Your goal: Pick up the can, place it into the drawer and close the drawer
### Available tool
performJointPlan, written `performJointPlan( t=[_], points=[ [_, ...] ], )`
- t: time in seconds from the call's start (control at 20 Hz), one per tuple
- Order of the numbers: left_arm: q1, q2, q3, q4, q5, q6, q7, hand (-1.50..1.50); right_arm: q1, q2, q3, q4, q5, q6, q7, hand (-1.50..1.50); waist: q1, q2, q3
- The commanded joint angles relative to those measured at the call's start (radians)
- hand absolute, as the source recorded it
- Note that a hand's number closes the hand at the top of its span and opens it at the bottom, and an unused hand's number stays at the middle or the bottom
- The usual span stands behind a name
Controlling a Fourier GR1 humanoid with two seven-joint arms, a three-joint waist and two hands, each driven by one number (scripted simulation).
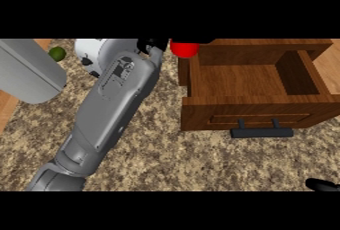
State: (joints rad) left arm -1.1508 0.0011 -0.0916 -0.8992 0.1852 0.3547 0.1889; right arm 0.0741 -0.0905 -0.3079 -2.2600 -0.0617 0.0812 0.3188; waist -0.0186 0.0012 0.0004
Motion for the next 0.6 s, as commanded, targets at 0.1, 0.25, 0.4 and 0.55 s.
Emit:
performJointPlan(
  t=[0.1,0.25,0.4,0.55],
  points=[
    [-0.166,-0.001,-0.068,0.178,0.078,0.083,-0.013,1.5,-0.035,-0.001,0.006,0.012,-0.022,0.0,0.0,-1.5,-0.024,0.006,0.001],
    [-0.252,-0.001,-0.047,0.255,0.08,0.091,0.012,1.5,0.019,-0.027,-0.038,-0.004,-0.064,0.039,-0.005,-1.5,-0.033,0.006,0.001],
    [-0.32,-0.001,-0.083,0.325,0.121,0.093,0.0,1.5,-0.057,-0.019,0.014,-0.037,0.005,-0.02,0.065,-1.5,-0.038,0.009,0.001],
    [-0.349,-0.001,-0.104,0.377,0.16,0.092,-0.022,1.5,-0.04,0.0,0.013,-0.034,-0.005,-0.022,0.042,-1.5,-0.04,0.009,0.001]
  ],
)
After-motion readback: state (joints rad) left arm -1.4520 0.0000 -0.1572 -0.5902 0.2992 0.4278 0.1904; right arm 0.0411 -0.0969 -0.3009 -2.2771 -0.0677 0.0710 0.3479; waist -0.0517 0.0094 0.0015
